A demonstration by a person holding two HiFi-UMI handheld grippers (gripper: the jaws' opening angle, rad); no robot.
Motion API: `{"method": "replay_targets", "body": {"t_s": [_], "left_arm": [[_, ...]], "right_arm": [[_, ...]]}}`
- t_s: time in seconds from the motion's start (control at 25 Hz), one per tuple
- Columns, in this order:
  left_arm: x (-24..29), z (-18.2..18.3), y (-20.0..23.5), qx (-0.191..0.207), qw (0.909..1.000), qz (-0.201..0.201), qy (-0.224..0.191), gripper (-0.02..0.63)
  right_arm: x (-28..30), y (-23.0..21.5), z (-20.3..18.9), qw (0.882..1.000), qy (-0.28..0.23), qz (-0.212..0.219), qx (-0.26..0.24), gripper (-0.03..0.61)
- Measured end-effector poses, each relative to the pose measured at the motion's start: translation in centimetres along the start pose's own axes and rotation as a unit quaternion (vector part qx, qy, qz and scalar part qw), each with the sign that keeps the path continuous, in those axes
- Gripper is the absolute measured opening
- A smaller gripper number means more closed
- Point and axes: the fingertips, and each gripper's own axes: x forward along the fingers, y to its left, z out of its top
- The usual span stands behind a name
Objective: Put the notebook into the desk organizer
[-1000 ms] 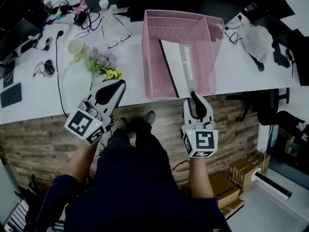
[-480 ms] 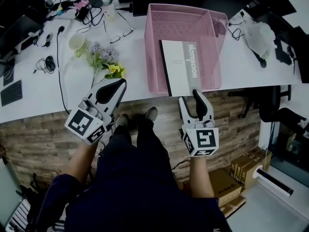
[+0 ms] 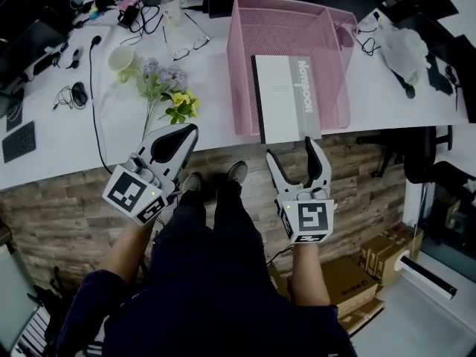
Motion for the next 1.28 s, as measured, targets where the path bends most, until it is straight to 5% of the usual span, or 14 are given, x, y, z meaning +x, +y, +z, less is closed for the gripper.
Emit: {"method": "replay_targets", "body": {"t_s": [0.28, 1.28], "left_arm": [[-0.8, 1.4, -1.2, 0.016, 0.9998, -0.009, -0.01, 0.028], [-0.8, 7.1, -3.4, 0.066, 0.9958, -0.047, -0.043, 0.028]], "right_arm": [[-1.8, -0.4, 1.0, 0.999, -0.026, -0.015, 0.029, 0.339], [-5.7, -1.3, 7.1, 0.988, -0.117, -0.036, 0.094, 0.178]]}}
